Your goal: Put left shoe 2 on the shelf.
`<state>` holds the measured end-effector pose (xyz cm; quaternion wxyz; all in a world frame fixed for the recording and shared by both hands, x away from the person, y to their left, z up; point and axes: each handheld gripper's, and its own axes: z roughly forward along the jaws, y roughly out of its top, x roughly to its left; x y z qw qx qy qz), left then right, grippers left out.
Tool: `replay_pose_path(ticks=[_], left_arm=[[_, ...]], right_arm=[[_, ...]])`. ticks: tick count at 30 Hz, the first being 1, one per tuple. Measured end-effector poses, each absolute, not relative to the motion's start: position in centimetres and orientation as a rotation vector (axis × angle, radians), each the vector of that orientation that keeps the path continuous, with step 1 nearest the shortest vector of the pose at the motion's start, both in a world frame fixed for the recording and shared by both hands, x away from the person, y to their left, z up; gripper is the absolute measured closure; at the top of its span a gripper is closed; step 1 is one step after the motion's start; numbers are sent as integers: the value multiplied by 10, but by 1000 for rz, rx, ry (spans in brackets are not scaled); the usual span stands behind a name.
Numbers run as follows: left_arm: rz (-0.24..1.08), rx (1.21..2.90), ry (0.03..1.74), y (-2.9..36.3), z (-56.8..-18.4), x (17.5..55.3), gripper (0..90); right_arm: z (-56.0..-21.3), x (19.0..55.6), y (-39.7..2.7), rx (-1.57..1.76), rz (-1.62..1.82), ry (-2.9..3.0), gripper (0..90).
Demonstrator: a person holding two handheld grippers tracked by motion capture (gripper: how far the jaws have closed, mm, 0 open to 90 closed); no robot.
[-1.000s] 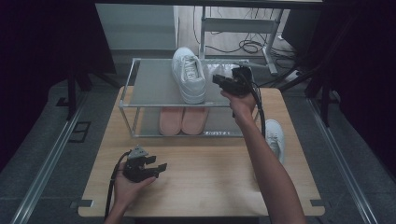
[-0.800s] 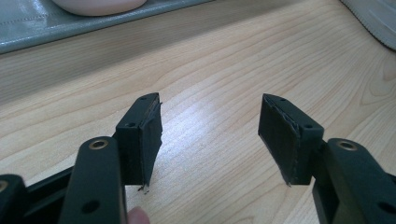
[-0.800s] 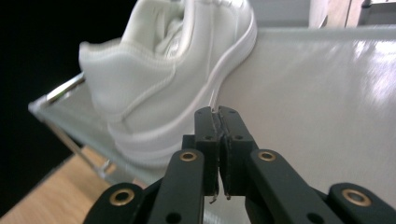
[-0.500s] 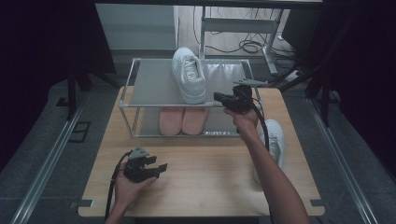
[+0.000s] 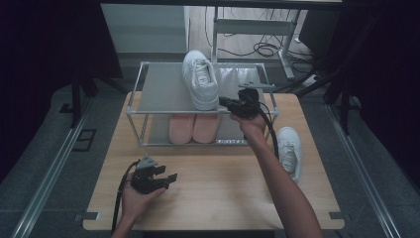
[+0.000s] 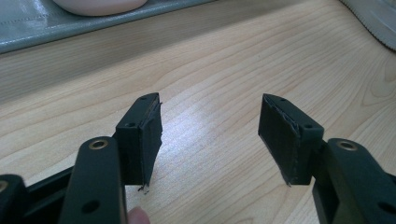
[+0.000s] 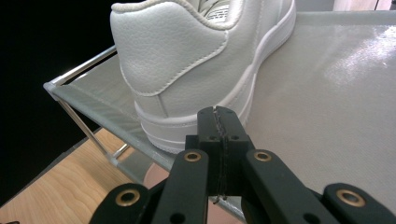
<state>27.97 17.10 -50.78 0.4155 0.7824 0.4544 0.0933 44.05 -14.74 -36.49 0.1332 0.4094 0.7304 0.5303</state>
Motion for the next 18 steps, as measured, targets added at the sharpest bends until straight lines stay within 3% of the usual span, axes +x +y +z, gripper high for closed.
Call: replay_pose_path(ticks=[18], left_arm=[[224,1971,1137,172,-509,281,399]], right_arm=[[-364,442,-137,1175,1539,2127,894]])
